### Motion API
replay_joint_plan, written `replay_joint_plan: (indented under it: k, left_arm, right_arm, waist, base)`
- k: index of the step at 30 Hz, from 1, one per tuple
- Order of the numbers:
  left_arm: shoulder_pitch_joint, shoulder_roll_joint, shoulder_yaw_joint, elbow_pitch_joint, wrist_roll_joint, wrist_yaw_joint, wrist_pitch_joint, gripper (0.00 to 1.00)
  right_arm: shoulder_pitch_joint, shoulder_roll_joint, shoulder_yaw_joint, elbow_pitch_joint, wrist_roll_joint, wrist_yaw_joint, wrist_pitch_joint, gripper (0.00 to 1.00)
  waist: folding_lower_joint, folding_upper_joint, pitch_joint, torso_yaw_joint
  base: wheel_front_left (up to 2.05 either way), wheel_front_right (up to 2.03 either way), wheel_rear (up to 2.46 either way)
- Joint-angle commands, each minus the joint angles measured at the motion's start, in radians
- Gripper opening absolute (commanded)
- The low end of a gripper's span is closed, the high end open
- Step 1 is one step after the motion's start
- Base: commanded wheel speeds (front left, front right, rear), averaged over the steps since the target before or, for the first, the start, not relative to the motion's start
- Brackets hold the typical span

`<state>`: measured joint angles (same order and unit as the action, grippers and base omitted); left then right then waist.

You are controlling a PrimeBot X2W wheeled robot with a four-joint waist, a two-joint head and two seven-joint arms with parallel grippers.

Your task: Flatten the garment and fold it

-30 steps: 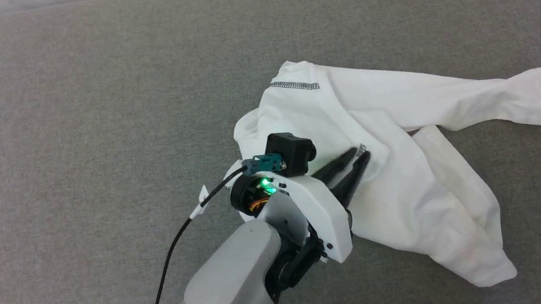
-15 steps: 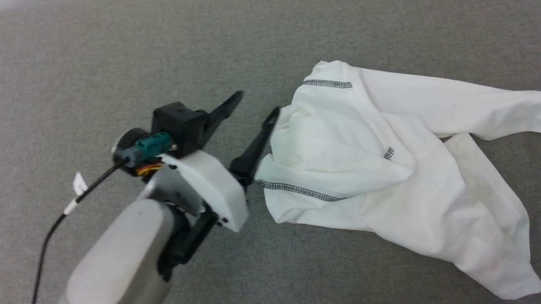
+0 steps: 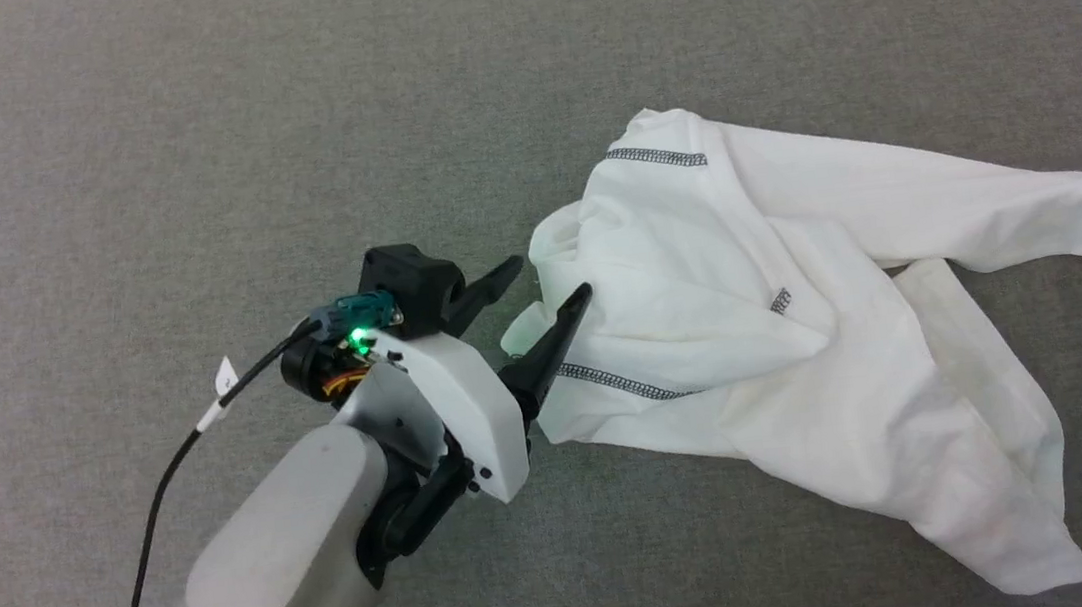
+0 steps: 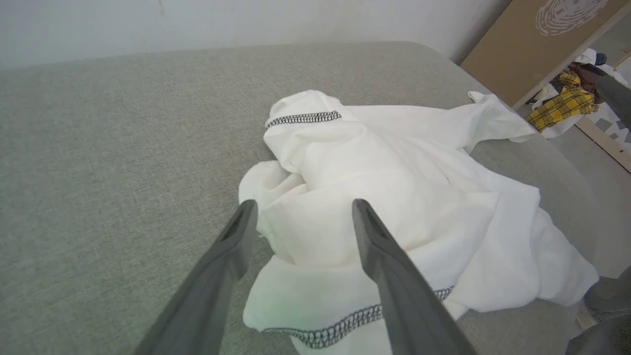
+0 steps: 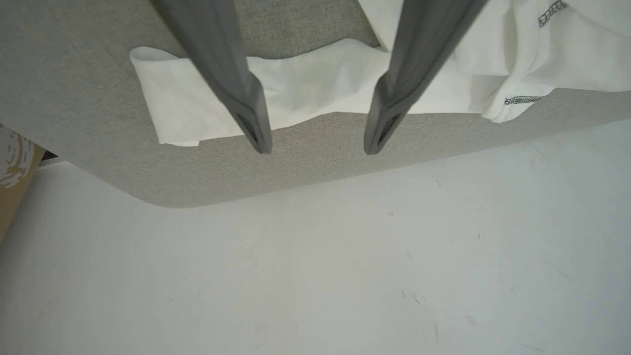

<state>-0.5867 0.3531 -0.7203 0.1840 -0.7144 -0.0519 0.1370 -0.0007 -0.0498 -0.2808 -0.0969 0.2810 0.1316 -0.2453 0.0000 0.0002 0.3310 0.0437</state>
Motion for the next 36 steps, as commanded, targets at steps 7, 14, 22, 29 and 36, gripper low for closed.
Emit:
replay_joint_plan:
  k: [7, 14, 22, 29, 36]
  left_arm:
    - [-0.010, -0.024, -0.011, 0.089, -0.010, -0.009, -0.006, 1.00]
    - [-0.018, -0.044, -0.008, 0.134, -0.025, -0.019, -0.031, 0.00]
    - [-0.026, -0.060, 0.005, 0.153, -0.045, -0.027, -0.069, 0.00]
    - [-0.035, -0.043, 0.051, 0.058, -0.037, 0.009, -0.132, 0.00]
    - [0.029, 0.014, 0.146, -0.173, -0.035, 0.119, -0.195, 0.00]
  right_arm:
    - [-0.012, 0.000, 0.006, -0.001, -0.003, -0.001, 0.003, 1.00]
    - [-0.010, 0.000, 0.005, 0.003, -0.002, -0.001, 0.001, 1.00]
    - [-0.005, 0.000, -0.001, 0.006, -0.003, -0.001, 0.000, 1.00]
    - [-0.002, 0.000, -0.006, 0.009, -0.003, -0.001, 0.000, 1.00]
    - [0.006, 0.000, -0.008, 0.023, 0.006, -0.001, -0.002, 1.00]
  waist:
    - [0.0000, -0.0002, -0.001, -0.016]
    - [0.0000, -0.0002, -0.006, -0.021]
    - [0.0000, -0.0002, -0.018, -0.014]
    - [0.0000, -0.0002, -0.033, -0.002]
    - [0.0000, -0.0002, -0.058, 0.014]
  base:
    - [0.00, 0.00, 0.00]
    - [0.00, 0.00, 0.00]
    - [0.00, 0.00, 0.00]
    - [0.00, 0.00, 0.00]
    - [0.00, 0.00, 0.00]
